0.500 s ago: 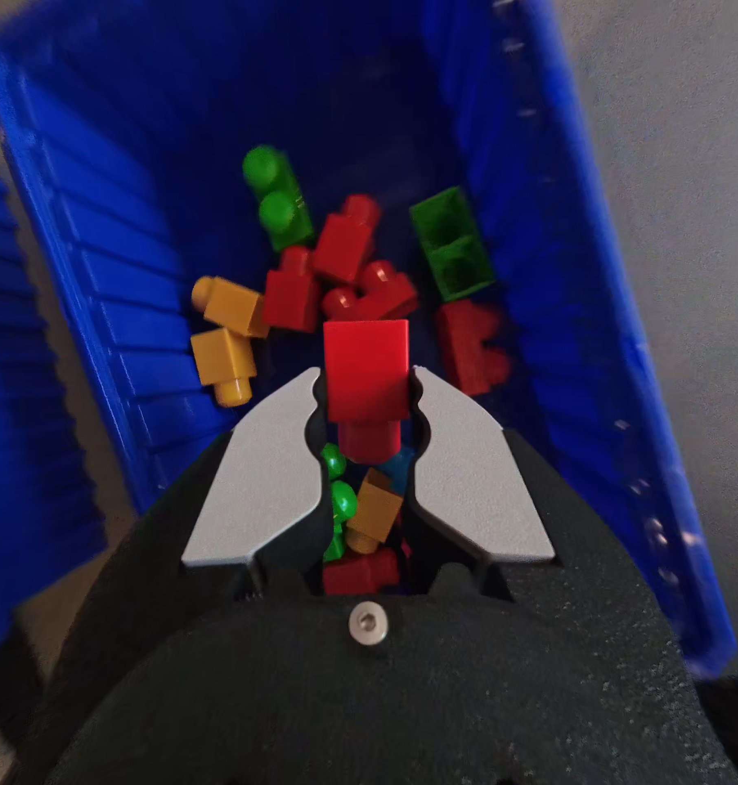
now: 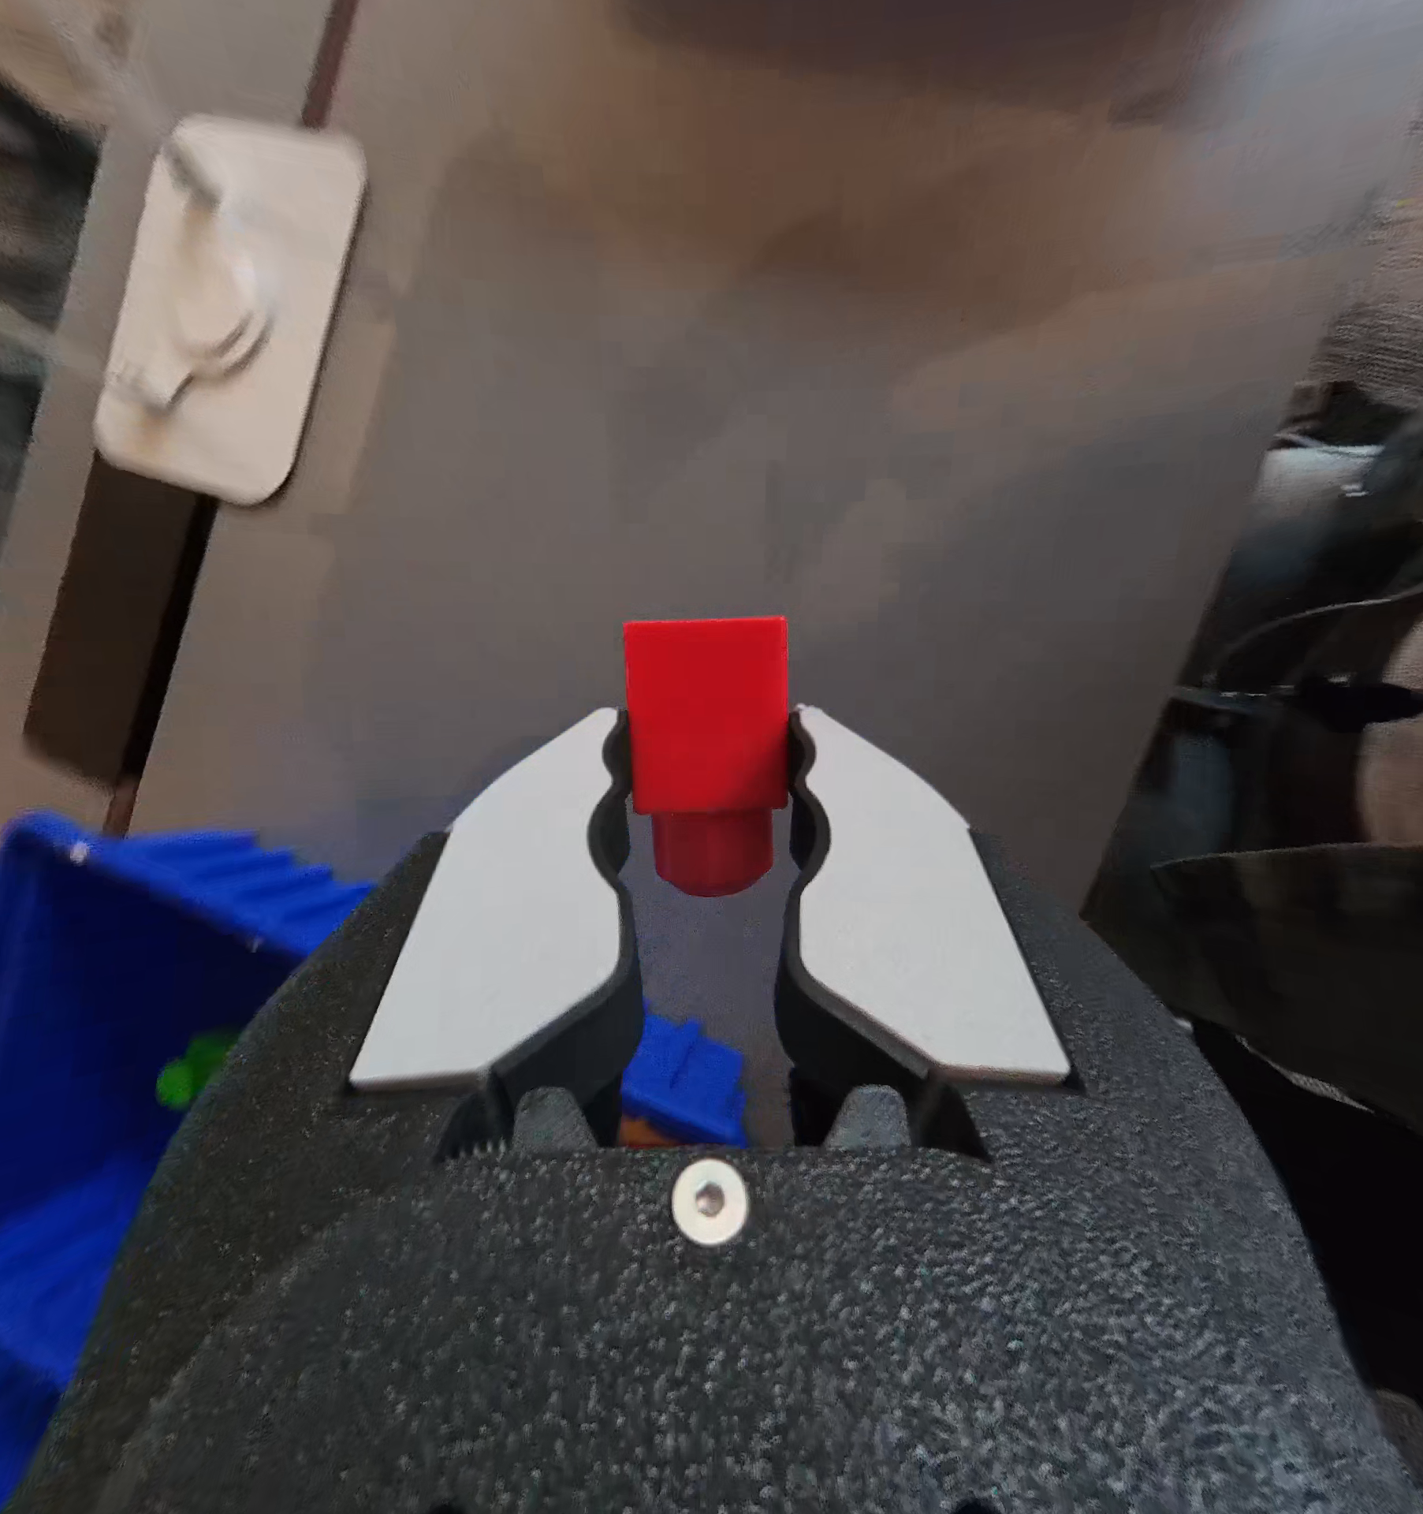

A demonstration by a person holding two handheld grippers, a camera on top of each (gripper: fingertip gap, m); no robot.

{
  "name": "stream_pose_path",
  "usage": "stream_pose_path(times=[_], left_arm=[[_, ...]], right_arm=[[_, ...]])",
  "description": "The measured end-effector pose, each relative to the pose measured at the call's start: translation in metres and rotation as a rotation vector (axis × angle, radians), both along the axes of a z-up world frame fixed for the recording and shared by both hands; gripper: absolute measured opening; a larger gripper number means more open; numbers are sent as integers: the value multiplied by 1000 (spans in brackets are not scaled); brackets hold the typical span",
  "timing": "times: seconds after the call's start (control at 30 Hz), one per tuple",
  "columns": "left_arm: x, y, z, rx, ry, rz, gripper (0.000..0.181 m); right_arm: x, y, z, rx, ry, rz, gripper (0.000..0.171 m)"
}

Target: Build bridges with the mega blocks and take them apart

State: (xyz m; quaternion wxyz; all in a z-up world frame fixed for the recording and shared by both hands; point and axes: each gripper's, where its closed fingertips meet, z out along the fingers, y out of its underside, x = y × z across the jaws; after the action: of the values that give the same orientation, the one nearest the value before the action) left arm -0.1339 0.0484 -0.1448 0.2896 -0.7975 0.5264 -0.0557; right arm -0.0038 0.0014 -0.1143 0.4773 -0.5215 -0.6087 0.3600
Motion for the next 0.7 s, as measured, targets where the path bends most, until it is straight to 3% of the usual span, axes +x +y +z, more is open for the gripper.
stream_pose_path(times=[0.23,0.5,0.57,0.7], left_arm=[[73,-41,7,-48,-66,-256,36],[89,-49,5,-75,-82,-324,36],[90,-49,4,-78,-82,-326,36],[93,-49,3,-80,-95,-330,36]], right_arm=[[-41,4,-10,26,-11,83,70],[-45,0,-13,28,21,124,52],[-44,0,-13,36,32,133,36],[-41,1,-13,42,56,136,34]])
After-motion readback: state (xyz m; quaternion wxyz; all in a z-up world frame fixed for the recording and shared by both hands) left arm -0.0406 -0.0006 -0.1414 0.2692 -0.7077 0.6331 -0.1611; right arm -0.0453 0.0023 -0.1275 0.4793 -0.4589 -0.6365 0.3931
